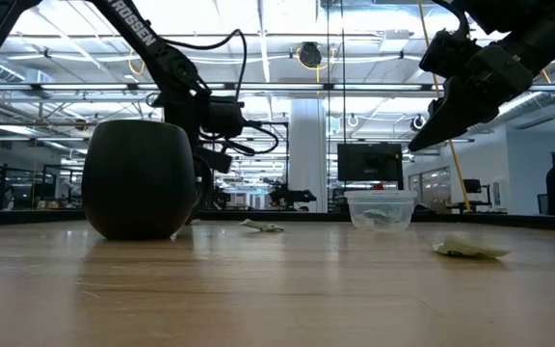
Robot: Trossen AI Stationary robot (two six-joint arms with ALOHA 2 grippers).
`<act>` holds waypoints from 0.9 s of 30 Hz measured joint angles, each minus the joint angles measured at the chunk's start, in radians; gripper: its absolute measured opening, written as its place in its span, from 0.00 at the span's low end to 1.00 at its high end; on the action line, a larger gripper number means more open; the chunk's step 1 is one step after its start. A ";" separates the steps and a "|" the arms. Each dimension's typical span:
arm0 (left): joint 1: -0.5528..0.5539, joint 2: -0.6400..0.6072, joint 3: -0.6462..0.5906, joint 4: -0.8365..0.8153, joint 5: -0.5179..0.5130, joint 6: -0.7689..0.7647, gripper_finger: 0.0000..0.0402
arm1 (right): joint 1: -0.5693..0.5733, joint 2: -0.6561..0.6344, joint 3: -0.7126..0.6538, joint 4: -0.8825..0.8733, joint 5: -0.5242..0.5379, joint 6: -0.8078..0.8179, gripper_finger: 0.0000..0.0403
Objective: Pick and place Stevia / Truvia into bins
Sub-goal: Put the white stevia packet into the rectangle transparent container
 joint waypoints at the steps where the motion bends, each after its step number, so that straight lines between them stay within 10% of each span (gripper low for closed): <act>1: 0.000 0.007 0.001 0.004 -0.008 0.005 0.22 | 0.000 0.000 0.000 0.000 0.000 0.000 0.42; 18: -0.001 0.022 0.001 0.020 -0.021 0.011 0.21 | 0.000 0.000 0.000 0.000 0.000 0.000 0.42; 27: 0.000 0.023 -0.001 0.021 -0.012 -0.025 0.02 | 0.000 0.000 0.000 0.001 0.000 0.000 0.42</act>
